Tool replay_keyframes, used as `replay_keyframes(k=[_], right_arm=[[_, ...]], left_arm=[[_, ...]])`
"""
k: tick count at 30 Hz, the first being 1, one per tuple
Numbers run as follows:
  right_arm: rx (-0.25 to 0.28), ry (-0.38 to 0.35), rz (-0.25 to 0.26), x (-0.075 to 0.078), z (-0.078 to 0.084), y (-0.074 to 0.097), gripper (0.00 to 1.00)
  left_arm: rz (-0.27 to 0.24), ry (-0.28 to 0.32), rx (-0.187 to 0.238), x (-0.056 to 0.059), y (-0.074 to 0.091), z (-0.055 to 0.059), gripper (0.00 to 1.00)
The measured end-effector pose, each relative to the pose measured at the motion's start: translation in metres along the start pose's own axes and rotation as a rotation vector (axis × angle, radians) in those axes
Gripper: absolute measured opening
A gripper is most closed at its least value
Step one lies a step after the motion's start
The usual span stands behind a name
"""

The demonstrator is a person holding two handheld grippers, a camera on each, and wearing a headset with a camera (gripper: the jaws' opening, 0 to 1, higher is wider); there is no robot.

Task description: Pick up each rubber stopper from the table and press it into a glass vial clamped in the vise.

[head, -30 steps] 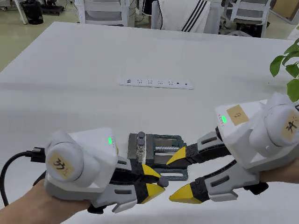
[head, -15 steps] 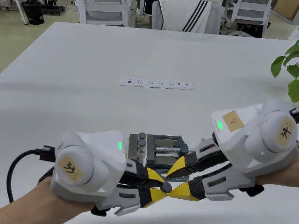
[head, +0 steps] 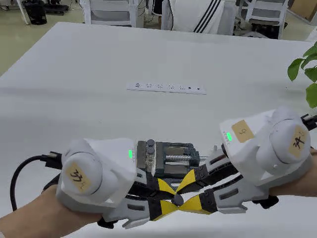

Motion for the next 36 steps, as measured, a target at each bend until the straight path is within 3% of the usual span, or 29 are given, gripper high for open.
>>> replay_keyframes(k=[8,13,19,36], right_arm=[[-0.035,0.051,0.003,-0.0007,0.0018,-0.0028,0.07],[-0.050,0.041,-0.012,-0.0008,0.0026,-0.0036,0.07],[-0.058,0.016,-0.036,-0.0013,0.0024,-0.0036,0.06],[-0.078,0.039,-0.047,-0.0001,0.0020,-0.0068,0.06]], left_arm=[[0.006,0.008,-0.018,0.0001,-0.0016,0.0030,0.04],[0.013,-0.004,-0.031,0.0026,-0.0027,0.0039,0.04],[0.019,-0.018,-0.031,0.0042,-0.0026,0.0042,0.04],[-0.005,0.029,-0.010,0.0019,-0.0024,0.0076,0.05]])
Point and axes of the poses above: the centre of the closed fingertips' face, and the gripper's own axes: y roughly backward along the fingers, x roughly to its right, z roughly out of its underside, the point moved 1 cm from there along y, roughly backward along the fingers, and after that the axes turned 1 degree about -x, right-handed, at the moved point
